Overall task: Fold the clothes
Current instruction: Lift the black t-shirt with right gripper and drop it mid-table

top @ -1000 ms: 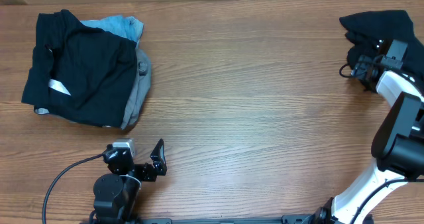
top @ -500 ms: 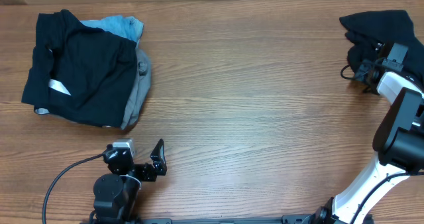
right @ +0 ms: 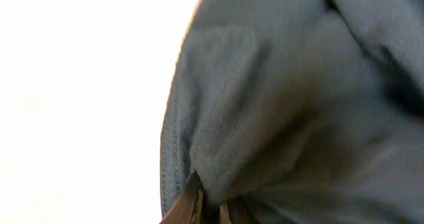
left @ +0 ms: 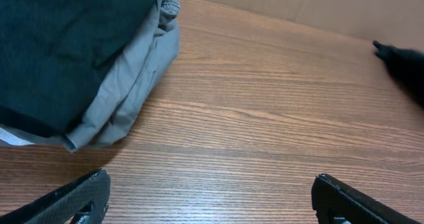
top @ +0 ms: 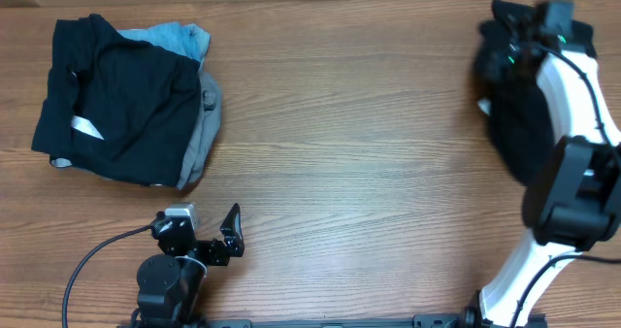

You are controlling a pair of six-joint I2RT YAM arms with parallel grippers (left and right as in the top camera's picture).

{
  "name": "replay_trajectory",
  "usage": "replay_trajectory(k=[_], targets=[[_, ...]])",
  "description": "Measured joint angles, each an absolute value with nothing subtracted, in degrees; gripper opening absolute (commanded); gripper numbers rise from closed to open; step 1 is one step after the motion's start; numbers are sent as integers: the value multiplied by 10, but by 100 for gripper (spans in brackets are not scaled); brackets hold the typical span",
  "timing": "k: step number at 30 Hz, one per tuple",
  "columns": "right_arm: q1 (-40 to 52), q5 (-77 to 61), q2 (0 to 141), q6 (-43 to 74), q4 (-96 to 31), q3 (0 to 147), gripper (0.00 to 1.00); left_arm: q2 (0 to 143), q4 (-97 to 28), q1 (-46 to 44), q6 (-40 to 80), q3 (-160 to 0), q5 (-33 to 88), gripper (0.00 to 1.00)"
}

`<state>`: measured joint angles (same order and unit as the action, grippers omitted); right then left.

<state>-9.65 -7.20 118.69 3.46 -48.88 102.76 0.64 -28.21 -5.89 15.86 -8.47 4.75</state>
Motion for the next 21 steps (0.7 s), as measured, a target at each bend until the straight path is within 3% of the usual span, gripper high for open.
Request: replay_trajectory(k=[10,16,17,18,19,21], targets=[[250,-166,1116,108,-575,1302,4,6,-282,-59,158,-85,48,100],[238,-185,1112,152,-635,1463,4,6,-282,-59,159,-85,48,100],[203,-179,1104,174,-669,1477,10,6,-282,-59,158,-85,48,100],[172,-171,1099,189,-697,1482,68,6,-282,-59,159,-85,48,100],[138,-156,1098,199,-727,1485,100,6,-282,-59,159,-85,48,100],[59,-102,1103,236,-805,1486,100,6,-282,-59,158,-85,48,100]])
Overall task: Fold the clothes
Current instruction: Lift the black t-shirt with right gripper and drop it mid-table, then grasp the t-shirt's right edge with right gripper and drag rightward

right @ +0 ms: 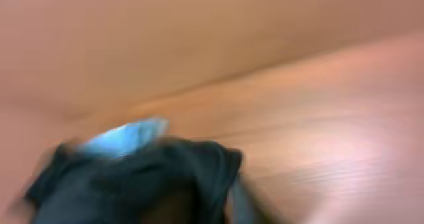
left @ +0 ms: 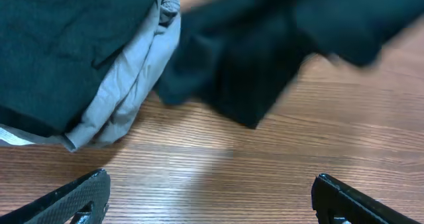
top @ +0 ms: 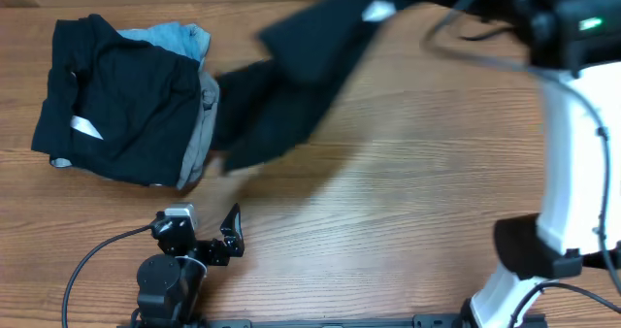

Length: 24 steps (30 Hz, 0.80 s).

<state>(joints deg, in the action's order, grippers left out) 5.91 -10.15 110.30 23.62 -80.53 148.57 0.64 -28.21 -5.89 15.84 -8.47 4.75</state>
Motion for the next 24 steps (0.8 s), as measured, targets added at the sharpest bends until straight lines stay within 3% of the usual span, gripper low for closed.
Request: replay_trajectory(k=[3,8,15,18,20,22,24], targets=[[-80,-13,1137,291,-911,1484,100,6,-282,-59,158,-85,48,100],[-173,28,1161,317,-947,1480,100,6,-282,-59,158,-85,48,100],[-129,-12,1160,200,-963,1468,99,6,-282,-59,158,-85,48,100],[-101,-27,1157,163,-944,1432,88,6,-282,-59,158,-85,48,100],[-77,-32,1158,141,-966,1402,88,6,-282,-59,159,-85,48,100],[-55,-36,1158,128,-971,1391,98,6,-282,-59,159,-85,48,100],[-37,-37,1139,119,-971,1389,100,6,-282,-59,158,-85,48,100]])
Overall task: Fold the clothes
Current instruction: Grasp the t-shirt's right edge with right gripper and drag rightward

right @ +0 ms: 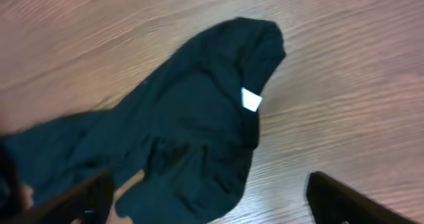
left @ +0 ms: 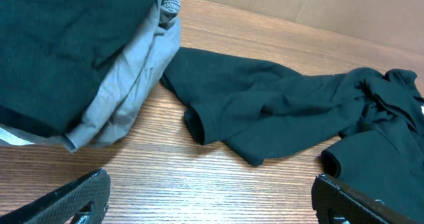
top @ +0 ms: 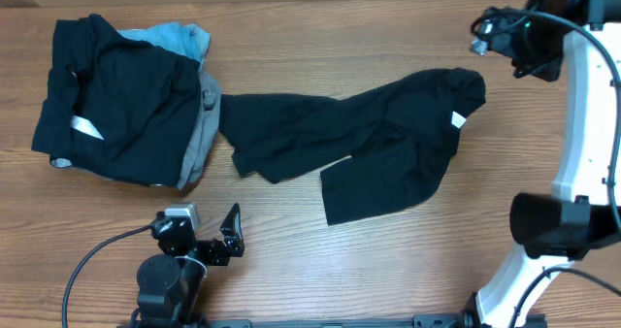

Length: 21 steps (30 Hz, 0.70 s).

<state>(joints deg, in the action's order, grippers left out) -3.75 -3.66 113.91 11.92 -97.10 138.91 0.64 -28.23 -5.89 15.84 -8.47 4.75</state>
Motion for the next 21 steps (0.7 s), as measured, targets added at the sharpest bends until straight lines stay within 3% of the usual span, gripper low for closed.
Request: replay_trajectory(k=[3,6,7,8,10,16,18,21], targets=[[-36,-36,1060,113,-968,1367,100,6,-282,-59,158,-85,48,100],[-37,-36,915,112,-950,1250,99,6,-283,-59,159,-85,48,100],[-37,-36,875,114,-930,1201,94,6,-282,-59,158,-85,48,100],[-37,-37,830,120,-904,1127,80,6,-282,-59,158,-85,48,100],[-37,-49,770,140,-851,984,31,6,-282,-59,159,-85,48,100],[-19,-62,743,247,-719,666,24,6,-282,-59,158,-84,48,100],[-14,-63,744,285,-676,589,5,6,-282,-59,158,-84,48,100],[-13,-76,747,314,-598,522,4,6,-282,-59,158,-84,48,100]])
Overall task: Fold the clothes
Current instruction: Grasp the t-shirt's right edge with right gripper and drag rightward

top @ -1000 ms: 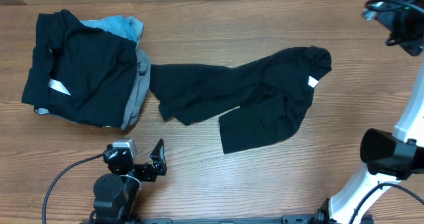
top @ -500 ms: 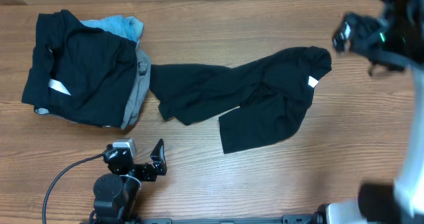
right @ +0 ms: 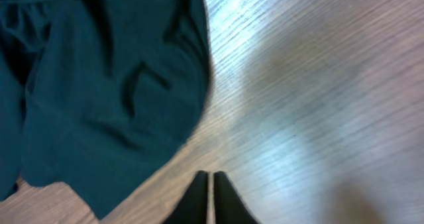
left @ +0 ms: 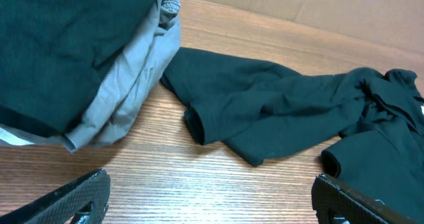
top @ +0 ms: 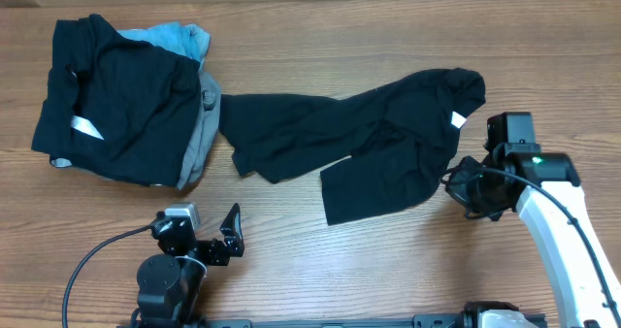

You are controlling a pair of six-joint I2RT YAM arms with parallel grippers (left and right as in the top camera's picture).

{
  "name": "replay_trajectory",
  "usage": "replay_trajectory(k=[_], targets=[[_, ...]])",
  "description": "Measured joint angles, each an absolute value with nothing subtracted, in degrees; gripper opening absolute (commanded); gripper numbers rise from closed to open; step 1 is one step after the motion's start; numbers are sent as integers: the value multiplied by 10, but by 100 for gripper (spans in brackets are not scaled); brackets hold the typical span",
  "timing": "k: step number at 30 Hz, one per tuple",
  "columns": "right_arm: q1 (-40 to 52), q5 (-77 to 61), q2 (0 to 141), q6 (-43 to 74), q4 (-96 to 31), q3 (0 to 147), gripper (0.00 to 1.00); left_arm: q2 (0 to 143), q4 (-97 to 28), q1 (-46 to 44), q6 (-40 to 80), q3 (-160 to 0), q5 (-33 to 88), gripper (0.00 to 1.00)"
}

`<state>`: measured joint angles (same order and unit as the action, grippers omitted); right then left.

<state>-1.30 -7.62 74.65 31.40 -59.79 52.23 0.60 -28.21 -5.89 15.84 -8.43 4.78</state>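
A black garment lies crumpled and stretched across the middle of the table, its white tag showing near the right end. The same garment fills the upper left of the right wrist view. My right gripper sits low beside the garment's right lower edge, shut with nothing between its fingers. My left gripper rests at the front left, open and empty, its fingertips wide apart over bare wood, the garment lying ahead of it.
A pile of clothes sits at the far left, black on top with grey and light blue beneath. Its grey edge nearly touches the garment's left end. Bare wood lies in front.
My right gripper was open and high over the far right of the table; now it is low beside the garment's right edge, shut on nothing. The garment and left arm have not moved.
My right gripper was shut on the black garment, bunched at the far right. Then the garment was in the air over the table's middle. Then it lay spread out with the gripper open above. Now the gripper is shut beside it.
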Motion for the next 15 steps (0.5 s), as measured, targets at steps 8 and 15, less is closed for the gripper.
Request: replay_trajectory(k=[8,15], targets=[[65,-86,839,331,-452,471,4,6,-282,-59,158,-84,48,100],[67,-48,933,360,-373,467,4,6,-282,-59,158,-84,48,100]])
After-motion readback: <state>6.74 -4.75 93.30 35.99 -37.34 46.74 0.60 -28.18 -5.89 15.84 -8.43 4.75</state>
